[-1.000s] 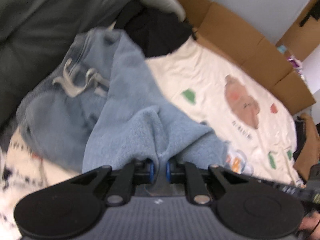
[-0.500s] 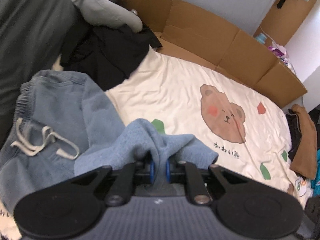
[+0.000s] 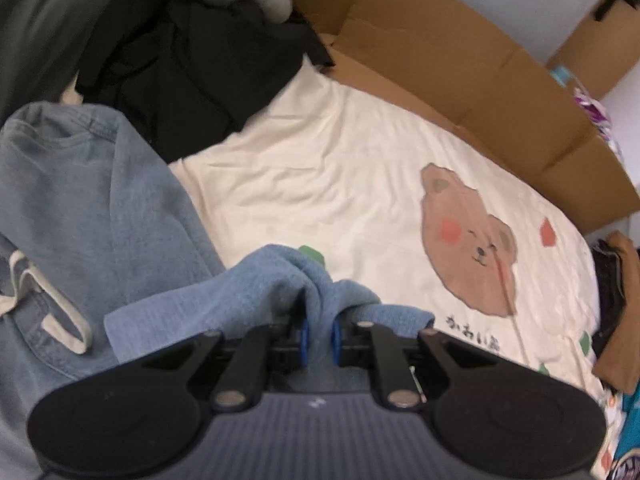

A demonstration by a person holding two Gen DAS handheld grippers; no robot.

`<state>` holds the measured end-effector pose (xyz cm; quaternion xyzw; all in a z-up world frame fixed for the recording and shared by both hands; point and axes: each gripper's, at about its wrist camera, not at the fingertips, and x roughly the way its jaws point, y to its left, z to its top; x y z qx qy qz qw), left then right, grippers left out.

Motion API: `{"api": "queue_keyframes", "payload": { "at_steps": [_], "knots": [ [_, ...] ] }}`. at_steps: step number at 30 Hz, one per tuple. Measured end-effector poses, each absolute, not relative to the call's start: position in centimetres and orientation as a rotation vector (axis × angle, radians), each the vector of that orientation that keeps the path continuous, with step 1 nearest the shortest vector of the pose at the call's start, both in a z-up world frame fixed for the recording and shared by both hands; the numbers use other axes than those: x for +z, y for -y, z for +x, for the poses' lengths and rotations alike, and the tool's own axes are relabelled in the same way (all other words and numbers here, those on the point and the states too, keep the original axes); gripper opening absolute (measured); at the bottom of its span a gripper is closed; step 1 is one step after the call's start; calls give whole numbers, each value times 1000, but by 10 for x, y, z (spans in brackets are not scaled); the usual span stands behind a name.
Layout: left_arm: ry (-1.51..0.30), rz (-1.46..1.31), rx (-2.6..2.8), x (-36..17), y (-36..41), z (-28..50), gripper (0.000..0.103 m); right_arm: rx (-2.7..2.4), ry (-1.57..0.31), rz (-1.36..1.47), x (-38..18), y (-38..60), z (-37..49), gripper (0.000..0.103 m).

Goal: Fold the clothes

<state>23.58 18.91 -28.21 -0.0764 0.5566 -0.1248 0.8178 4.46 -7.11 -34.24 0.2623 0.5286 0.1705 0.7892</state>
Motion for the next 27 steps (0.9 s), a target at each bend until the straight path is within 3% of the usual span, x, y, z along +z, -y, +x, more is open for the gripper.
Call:
{"api": "queue_keyframes", "payload": {
  "at_steps": [3, 8, 13, 27],
  "knots": [
    [-1197, -170, -263, -282, -188, 239, 19, 358, -1142, 561, -343, 70, 45, 45],
    [-1172, -234, -282, -265, -198, 230, 52, 341, -1128, 570, -341, 73, 45, 45],
    [-1148, -279, -256, -240, -207, 207, 63, 320, -1102, 571, -335, 77, 45, 45],
    [-1148, -245, -132, -219, -260, 153, 67, 333, -1080, 594, -328, 76, 43, 45]
  ]
}}
